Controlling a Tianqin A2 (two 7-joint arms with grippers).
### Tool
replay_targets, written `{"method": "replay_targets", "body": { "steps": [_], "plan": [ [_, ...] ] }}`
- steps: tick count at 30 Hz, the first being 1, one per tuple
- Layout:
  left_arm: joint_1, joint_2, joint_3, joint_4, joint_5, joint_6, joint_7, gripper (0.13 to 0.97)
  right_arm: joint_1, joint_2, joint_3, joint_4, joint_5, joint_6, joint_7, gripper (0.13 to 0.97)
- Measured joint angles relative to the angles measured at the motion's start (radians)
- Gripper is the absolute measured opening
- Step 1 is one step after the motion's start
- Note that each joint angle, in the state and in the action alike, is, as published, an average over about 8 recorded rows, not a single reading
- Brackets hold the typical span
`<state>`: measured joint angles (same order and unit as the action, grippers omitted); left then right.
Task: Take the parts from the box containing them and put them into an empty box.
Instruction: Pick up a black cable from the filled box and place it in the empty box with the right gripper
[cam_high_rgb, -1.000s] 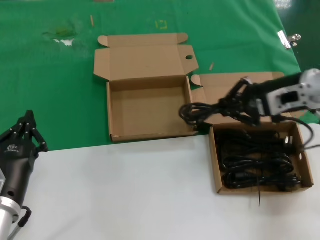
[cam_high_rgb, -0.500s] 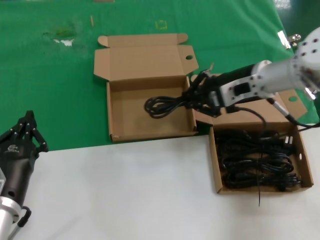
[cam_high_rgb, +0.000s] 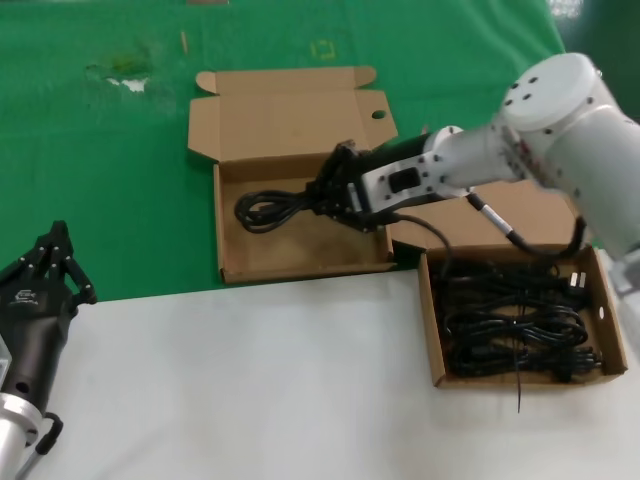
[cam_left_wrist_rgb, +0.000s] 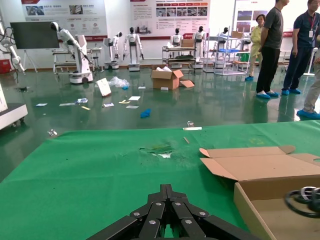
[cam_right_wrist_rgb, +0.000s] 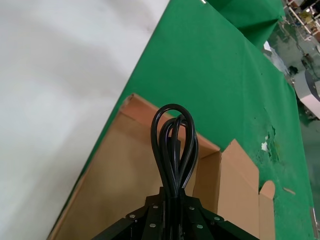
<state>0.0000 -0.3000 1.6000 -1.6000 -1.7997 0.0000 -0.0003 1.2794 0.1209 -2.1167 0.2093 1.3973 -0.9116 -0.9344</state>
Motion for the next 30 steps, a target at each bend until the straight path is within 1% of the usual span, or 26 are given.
{"method": "replay_targets", "body": {
  "steps": [4, 9, 20, 30],
  "plan": [
    [0.000, 0.000, 0.000, 0.000, 0.000, 0.000, 0.000, 0.140, 0.025, -0.053, 0.025, -0.101, 0.014, 0.061, -0.066, 0.176],
    [0.000, 0.000, 0.000, 0.000, 0.000, 0.000, 0.000, 0.140, 0.029, -0.091, 0.043, -0.160, 0.021, 0.132, -0.133, 0.176],
    [0.000, 0.000, 0.000, 0.000, 0.000, 0.000, 0.000, 0.140, 0.005, -0.118, 0.038, -0.184, 0.021, 0.245, -0.233, 0.176],
    [0.000, 0.000, 0.000, 0.000, 0.000, 0.000, 0.000, 0.140, -0.015, -0.121, 0.008, -0.176, 0.071, 0.298, -0.275, 0.176]
  ]
}}
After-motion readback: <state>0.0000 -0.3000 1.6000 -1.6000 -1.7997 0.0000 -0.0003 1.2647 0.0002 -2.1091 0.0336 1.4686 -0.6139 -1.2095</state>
